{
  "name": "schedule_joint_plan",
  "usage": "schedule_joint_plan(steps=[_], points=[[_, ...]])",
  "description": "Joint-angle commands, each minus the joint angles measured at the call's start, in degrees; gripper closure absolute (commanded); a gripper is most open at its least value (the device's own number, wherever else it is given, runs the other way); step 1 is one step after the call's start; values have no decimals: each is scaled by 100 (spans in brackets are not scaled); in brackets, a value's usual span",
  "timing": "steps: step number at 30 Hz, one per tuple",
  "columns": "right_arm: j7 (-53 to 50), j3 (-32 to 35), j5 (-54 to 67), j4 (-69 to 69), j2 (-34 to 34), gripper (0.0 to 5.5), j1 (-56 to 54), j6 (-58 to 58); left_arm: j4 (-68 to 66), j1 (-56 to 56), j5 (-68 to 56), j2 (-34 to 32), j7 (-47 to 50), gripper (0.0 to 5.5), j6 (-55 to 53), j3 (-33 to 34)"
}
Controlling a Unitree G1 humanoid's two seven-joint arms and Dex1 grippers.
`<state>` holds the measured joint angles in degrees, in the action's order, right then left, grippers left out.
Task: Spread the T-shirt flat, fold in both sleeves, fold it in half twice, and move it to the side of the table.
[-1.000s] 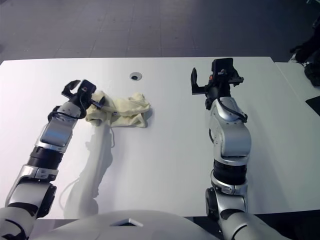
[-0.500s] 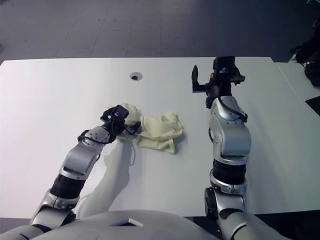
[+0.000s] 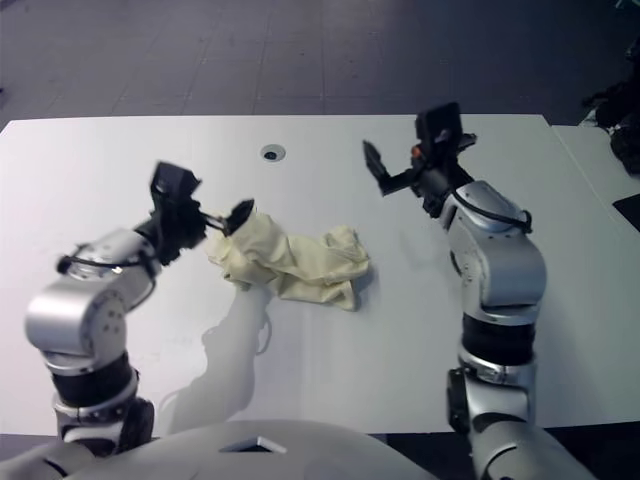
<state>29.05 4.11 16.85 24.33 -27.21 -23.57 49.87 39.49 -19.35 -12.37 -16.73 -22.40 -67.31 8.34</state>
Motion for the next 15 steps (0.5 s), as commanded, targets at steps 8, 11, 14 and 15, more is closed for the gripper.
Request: schedule_joint_plan(steps=[8, 11, 14, 15], points=[[2347, -1737, -97, 420, -1601, 11, 598, -1239, 234, 117, -528, -811, -492, 10, 848, 137], [2428, -1963, -312, 442, -1692, 11, 694, -1523, 278, 108, -622, -863, -432, 10, 872, 136], [2516, -2136, -521, 413, -1777, 11, 804, -1805, 314, 124, -678, -908, -367, 10, 872, 124], [2538, -2208, -652, 353, -1822, 11, 824, -1950, 334, 126, -683, -919, -336, 10, 867, 108]])
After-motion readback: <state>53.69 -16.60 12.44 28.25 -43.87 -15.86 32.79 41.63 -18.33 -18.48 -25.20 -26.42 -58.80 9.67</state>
